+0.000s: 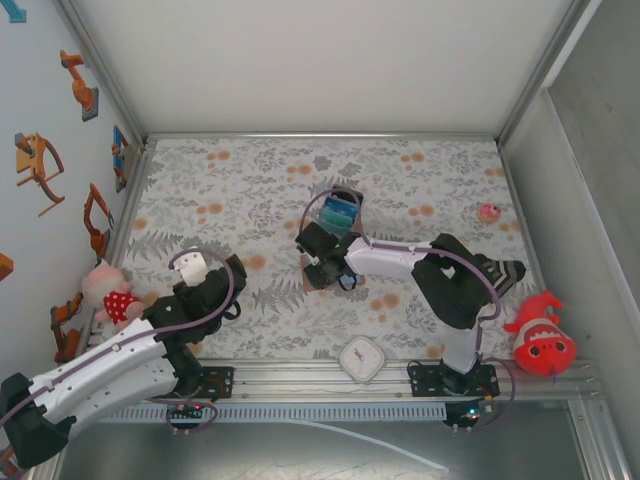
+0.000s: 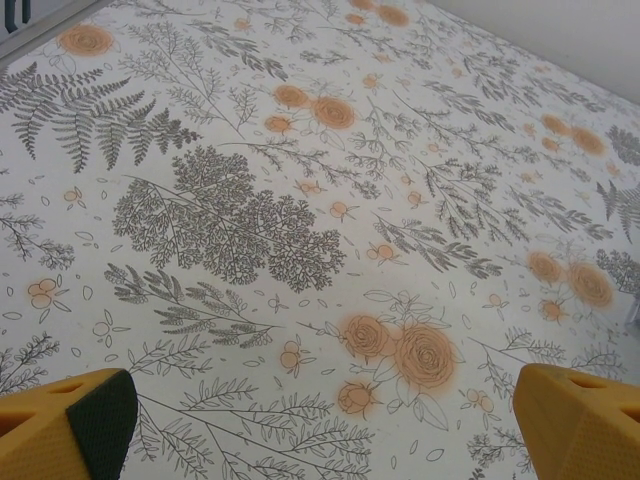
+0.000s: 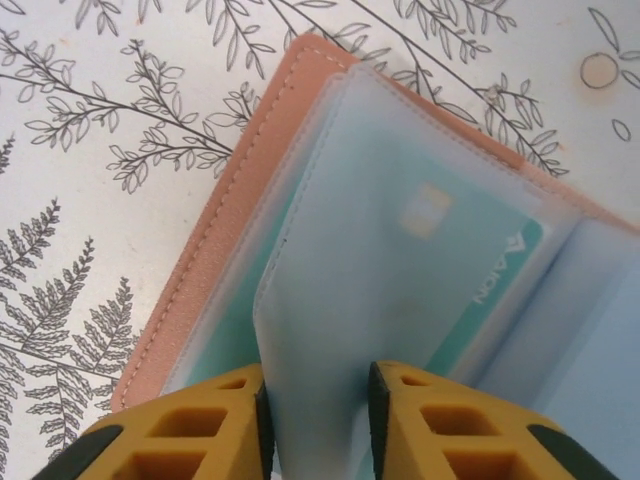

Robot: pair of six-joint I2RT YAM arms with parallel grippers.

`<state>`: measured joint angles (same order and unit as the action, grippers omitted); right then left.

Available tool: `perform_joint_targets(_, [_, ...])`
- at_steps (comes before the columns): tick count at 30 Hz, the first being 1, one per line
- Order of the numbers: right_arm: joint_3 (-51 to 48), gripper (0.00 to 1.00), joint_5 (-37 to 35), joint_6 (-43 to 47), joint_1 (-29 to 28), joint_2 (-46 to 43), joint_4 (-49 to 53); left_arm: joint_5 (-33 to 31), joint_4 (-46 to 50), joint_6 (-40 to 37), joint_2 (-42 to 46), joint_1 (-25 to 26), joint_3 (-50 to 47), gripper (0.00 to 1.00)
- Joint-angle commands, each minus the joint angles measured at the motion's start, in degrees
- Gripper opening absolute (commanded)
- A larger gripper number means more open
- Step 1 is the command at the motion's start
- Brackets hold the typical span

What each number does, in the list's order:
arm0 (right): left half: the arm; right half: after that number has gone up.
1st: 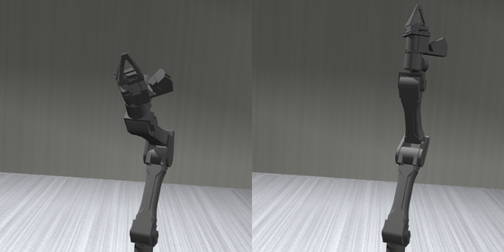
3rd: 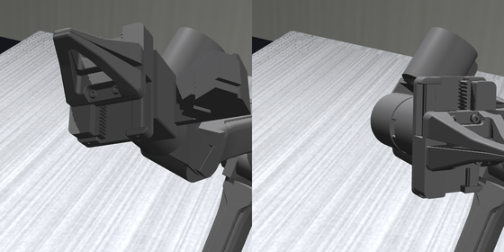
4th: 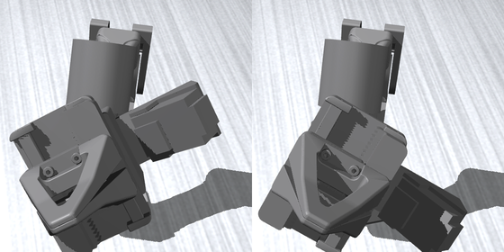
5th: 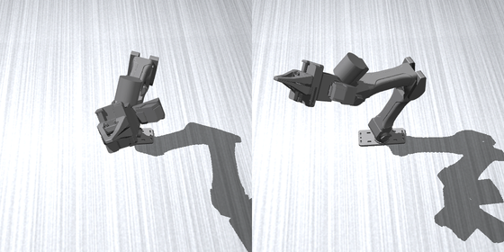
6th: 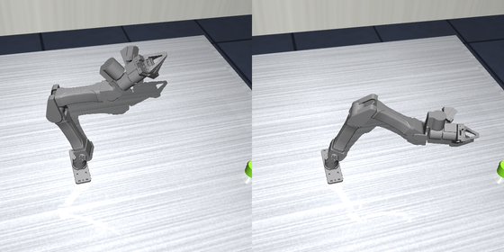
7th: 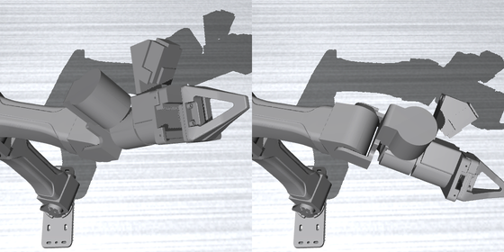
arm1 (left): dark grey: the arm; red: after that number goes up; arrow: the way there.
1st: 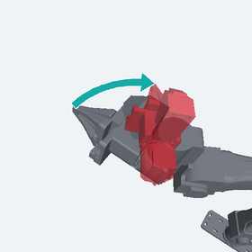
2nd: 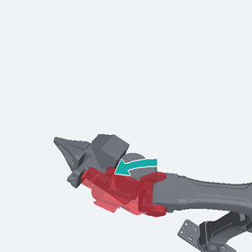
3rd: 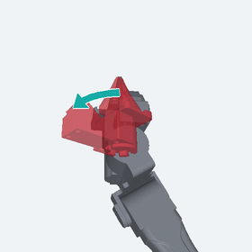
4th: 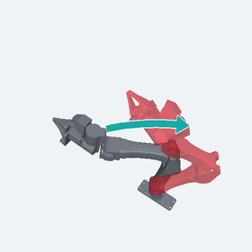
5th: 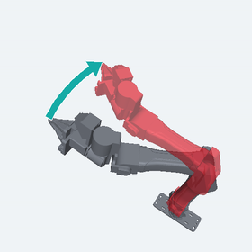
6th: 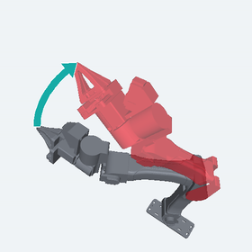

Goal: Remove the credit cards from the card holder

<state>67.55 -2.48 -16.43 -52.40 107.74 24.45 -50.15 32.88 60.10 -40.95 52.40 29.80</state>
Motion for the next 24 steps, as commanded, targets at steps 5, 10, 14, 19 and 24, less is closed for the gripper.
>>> perform_joint_targets(5, [-3.2,0.14,0.3,0.4,0.2,-5.2,-1.7,1.3,-1.3,-4.8,-0.4,-0.4,3.1,0.97])
perform_joint_targets(10, [-5.2,0.23,-0.3,-0.3,0.2,-7.3,-2.6,3.2,-2.0,-6.6,-2.4,-0.3,5.5,0.97])
perform_joint_targets(14, [-6.4,0.31,-2.2,-1.0,0.3,-8.6,-2.6,3.7,-2.1,-7.8,-5.5,0.1,7.9,0.97])
perform_joint_targets(19, [-8.0,0.32,-4.4,-2.1,0.9,-10.9,-2.7,4.2,-2.7,-9.5,-11.4,1.2,11.3,0.97])
perform_joint_targets(24, [-10.4,0.32,-6.7,-3.5,2.1,-14.0,-2.9,5.0,-4.4,-12.1,-18.2,2.6,14.6,0.97])
